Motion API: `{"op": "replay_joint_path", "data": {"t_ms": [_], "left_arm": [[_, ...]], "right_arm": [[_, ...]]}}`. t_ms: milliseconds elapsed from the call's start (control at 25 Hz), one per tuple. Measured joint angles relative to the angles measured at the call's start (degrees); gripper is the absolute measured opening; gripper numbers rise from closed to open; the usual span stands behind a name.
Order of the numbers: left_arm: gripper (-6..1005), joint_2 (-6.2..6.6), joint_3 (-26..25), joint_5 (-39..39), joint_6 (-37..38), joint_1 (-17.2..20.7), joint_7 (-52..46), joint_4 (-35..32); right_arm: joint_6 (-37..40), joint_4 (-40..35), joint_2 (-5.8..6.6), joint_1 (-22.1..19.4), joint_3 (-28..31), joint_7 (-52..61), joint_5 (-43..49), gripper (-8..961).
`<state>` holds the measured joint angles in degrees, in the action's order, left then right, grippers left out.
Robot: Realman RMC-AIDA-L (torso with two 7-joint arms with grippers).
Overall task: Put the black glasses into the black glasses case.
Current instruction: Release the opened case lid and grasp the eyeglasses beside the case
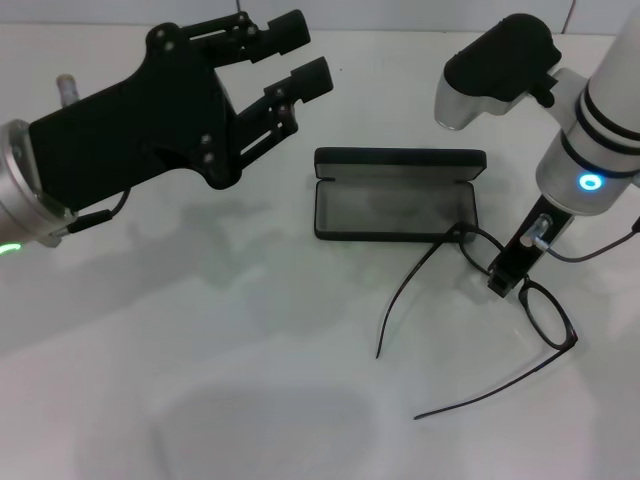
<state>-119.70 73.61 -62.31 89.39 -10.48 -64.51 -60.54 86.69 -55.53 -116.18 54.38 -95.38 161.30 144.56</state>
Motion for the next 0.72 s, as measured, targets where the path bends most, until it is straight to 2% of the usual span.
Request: {"op": "replay_joint_path", "data": {"t_ms": [560,720], "left_arm": [[240,0.0,-0.03,0.08,-0.01,0.49,0.12,0.08],[237,0.0,-0.05,0.11,-0.01,0.64,0.01,0.12]], "right_arm": [[-0.21,-0.16,0.0,-1.15,0.27,-1.18,-2.23,125],[0.58,-3.87,-0.01,-3.61,-0.2,-1.2,-2.49,110]]}}
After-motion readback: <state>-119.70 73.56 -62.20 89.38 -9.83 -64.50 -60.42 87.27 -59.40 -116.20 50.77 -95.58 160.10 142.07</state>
